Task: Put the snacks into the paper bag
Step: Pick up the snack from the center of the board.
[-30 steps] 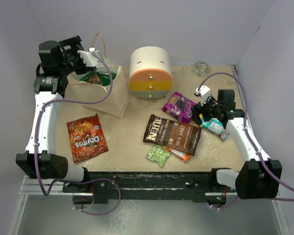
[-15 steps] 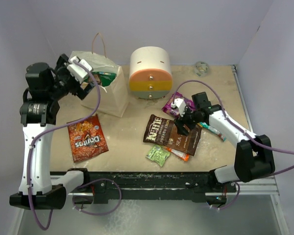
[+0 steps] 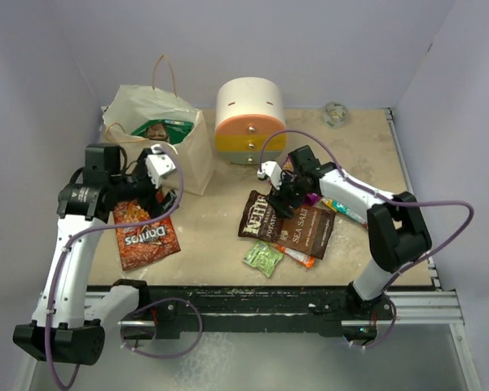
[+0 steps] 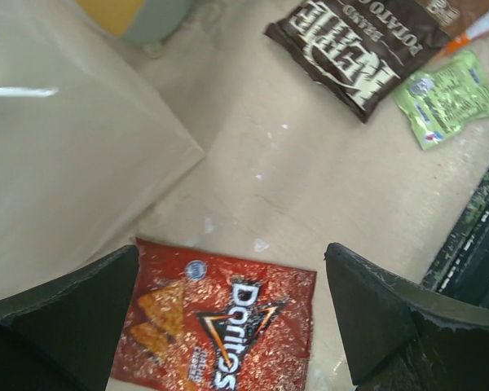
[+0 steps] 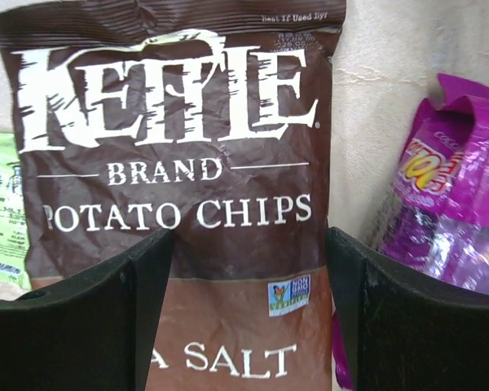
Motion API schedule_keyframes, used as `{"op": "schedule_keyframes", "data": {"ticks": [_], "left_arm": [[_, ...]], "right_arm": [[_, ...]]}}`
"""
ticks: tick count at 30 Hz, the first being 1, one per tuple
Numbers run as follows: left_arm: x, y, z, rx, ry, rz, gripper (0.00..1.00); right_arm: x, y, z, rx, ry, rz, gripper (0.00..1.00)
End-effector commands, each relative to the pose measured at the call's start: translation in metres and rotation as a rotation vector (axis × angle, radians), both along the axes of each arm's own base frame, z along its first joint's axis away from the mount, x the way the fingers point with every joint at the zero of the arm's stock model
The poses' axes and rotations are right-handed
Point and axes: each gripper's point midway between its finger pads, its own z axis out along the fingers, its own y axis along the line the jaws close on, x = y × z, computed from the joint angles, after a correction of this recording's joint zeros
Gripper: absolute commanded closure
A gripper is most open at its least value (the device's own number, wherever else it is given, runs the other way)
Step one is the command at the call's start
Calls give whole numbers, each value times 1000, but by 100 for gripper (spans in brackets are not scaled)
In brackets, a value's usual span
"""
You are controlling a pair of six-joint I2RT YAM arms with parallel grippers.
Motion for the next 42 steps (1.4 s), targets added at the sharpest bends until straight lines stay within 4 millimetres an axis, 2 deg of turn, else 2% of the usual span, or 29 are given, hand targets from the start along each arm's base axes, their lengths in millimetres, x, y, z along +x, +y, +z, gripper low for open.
{"op": "schedule_keyframes", "data": {"ticks": [1,4,7,12,15,19,24,28,32,35,42], "left_arm": [[-8,-25,-26,42,55,-113,1],[-6,-44,-43,36,106,-148,1],[-5,-65,-60,13,166,-179,1],[-3,-105,-84,2,216,-219,1],[7,-129,-100,-36,255,-200,1],[19,-151,-122,-78,350,-134,1],[23,-170,-155,-83,466,-91,3],[19,-179,-177,-69,560,-88,11],[16,-182,-194,-35,631,-108,23],[9,-180,-205,-9,670,-146,32],[-3,-185,-217,-18,742,-220,42]], "right_arm": [[10,12,-2,-17,-16,36,23],[6,18,-12,-23,13,43,25],[-6,28,-14,6,62,72,27],[-27,39,3,86,125,112,30],[-24,37,22,111,57,89,31],[-15,18,47,111,-62,30,31],[-10,-25,78,138,-187,-93,29],[-17,-53,91,144,-260,-188,28],[-13,-74,112,204,-340,-272,26],[-12,-80,119,218,-340,-284,26],[-4,-84,115,195,-352,-283,25]]}}
